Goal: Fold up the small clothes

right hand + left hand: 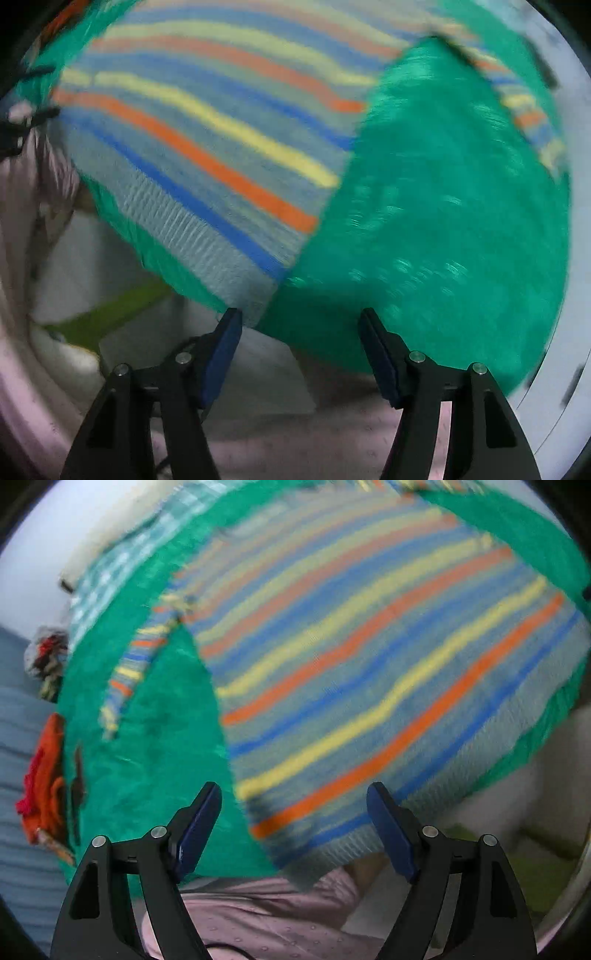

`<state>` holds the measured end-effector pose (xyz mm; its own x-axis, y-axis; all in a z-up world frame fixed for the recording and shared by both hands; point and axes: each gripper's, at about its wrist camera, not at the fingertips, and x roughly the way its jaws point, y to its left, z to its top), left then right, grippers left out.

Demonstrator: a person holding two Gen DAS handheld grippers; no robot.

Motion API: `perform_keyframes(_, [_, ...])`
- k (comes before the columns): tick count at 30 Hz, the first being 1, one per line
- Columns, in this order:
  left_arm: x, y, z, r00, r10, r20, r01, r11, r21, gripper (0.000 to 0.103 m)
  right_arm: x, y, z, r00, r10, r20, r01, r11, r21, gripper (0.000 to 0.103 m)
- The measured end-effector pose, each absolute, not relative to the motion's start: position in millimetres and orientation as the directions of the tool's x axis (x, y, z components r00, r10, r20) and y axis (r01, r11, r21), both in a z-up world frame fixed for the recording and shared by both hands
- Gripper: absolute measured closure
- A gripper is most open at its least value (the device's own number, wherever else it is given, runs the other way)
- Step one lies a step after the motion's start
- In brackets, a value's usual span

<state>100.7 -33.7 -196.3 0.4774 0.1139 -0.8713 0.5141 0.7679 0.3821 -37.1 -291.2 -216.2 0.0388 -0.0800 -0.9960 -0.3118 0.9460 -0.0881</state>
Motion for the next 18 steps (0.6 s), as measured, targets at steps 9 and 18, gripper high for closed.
perform_keyframes(9, [110,-38,-97,0.660,-0.094,-0.745,0.297,0.944,0.144,0.004,-22,-280,-97,0.506,-0.125,-0.853,0.086,0.992,-0.094,0.019])
perform_keyframes(18, [102,-28,-84,0.708,-0.085,-0.702,0.230,0.966,0.115,0.004,-17,-248,-55,0.623,-0.236,-0.746,0.190,0.971,-0.149,0.009])
